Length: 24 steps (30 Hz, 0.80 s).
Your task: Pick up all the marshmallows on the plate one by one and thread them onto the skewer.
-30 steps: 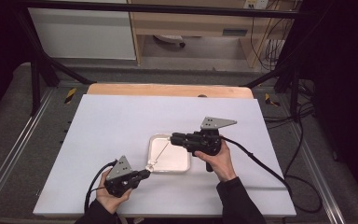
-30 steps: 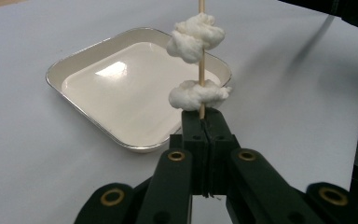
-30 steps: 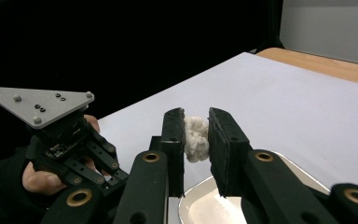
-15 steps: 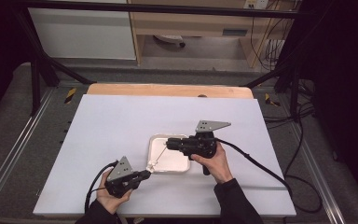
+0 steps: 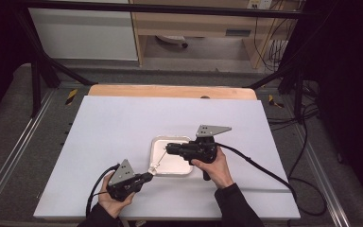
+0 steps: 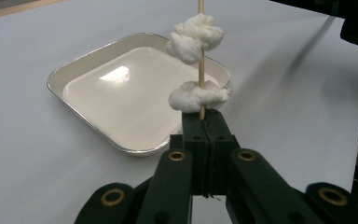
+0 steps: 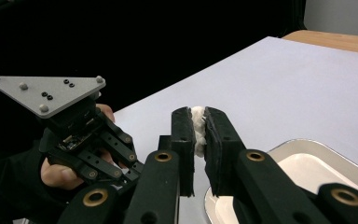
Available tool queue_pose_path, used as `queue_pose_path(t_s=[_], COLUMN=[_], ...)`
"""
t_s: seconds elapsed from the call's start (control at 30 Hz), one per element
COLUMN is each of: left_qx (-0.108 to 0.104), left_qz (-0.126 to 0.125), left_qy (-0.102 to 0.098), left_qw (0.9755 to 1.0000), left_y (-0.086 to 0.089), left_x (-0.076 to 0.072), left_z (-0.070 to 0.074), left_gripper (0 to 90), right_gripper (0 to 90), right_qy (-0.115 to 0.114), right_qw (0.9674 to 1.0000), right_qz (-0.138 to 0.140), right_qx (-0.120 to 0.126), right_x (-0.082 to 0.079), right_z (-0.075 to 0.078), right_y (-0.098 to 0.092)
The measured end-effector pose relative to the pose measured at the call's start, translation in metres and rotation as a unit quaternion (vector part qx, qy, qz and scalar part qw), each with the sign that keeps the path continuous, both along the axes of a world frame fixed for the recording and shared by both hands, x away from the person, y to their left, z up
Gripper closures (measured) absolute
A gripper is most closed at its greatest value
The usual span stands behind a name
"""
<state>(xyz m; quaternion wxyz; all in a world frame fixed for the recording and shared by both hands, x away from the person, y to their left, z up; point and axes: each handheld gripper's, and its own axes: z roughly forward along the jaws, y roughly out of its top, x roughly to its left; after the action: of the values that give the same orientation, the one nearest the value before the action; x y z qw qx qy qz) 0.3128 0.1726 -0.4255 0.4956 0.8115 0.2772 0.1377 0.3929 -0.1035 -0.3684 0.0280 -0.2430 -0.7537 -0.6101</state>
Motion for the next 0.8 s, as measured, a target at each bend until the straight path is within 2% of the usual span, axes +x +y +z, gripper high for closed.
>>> queue_pose_path(t_s=[0.37, 0.67, 0.73, 0.77, 0.8], left_qx=[-0.001, 0.003, -0.003, -0.016, -0.017], left_qz=[0.001, 0.002, 0.001, -0.002, 0.003], left_qy=[-0.004, -0.006, -0.008, -0.012, -0.018], left_qw=[1.0, 1.0, 1.0, 0.9998, 0.9997], left_y=[-0.003, -0.004, -0.003, -0.003, -0.004], left_x=[-0.001, 0.0, 0.0, 0.0, 0.0], left_z=[0.0, 0.0, 0.001, 0.003, 0.008], left_gripper=[89.0, 89.0, 89.0, 89.0, 89.0], right_gripper=[84.0, 84.3, 84.4, 84.4, 84.2], right_qy=[0.004, 0.009, 0.008, 0.008, 0.014], right_qw=[0.9999, 0.9999, 0.9999, 0.9999, 0.9995], right_qz=[0.006, 0.011, 0.012, 0.014, 0.024], right_qx=[0.013, 0.005, 0.003, -0.001, -0.013], right_x=[-0.005, -0.006, -0.007, -0.007, -0.007], right_z=[-0.004, -0.008, -0.008, -0.009, -0.011], right_y=[0.004, 0.006, 0.007, 0.007, 0.009])
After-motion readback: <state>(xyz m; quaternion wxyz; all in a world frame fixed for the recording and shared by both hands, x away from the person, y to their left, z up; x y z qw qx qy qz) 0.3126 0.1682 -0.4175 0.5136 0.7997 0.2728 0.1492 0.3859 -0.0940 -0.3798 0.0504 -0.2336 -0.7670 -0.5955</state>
